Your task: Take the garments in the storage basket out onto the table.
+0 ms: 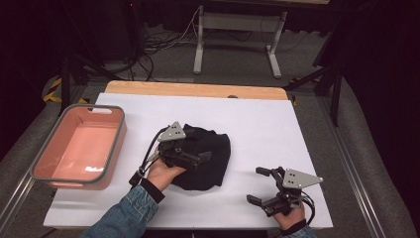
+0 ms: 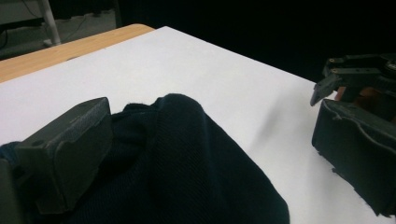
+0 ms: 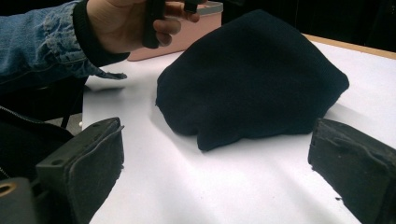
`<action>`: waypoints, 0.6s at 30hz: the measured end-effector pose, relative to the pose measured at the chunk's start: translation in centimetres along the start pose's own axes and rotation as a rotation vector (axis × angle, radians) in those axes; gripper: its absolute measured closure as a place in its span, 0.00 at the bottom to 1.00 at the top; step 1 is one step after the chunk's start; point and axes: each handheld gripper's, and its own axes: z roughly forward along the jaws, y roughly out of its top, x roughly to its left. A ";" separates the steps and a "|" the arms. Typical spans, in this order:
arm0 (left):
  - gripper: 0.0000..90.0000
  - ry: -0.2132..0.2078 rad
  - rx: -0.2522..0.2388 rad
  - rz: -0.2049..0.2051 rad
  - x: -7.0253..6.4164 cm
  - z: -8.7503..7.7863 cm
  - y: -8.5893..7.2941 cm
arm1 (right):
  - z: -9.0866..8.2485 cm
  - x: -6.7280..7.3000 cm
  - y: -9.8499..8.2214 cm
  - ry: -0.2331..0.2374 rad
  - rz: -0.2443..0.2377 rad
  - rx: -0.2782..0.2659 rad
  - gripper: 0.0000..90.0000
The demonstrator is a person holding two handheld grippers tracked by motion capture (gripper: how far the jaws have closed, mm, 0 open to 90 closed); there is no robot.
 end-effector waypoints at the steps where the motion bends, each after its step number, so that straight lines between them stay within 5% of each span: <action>1: 0.00 0.000 0.004 0.001 -0.1 -0.3 0.1 | 0.0 0.0 0.0 0.000 -0.001 0.000 0.04; 18: 0.00 0.014 -0.018 0.017 -0.4 -4.9 -0.5 | -0.1 0.0 0.0 -0.004 -0.003 -0.003 0.04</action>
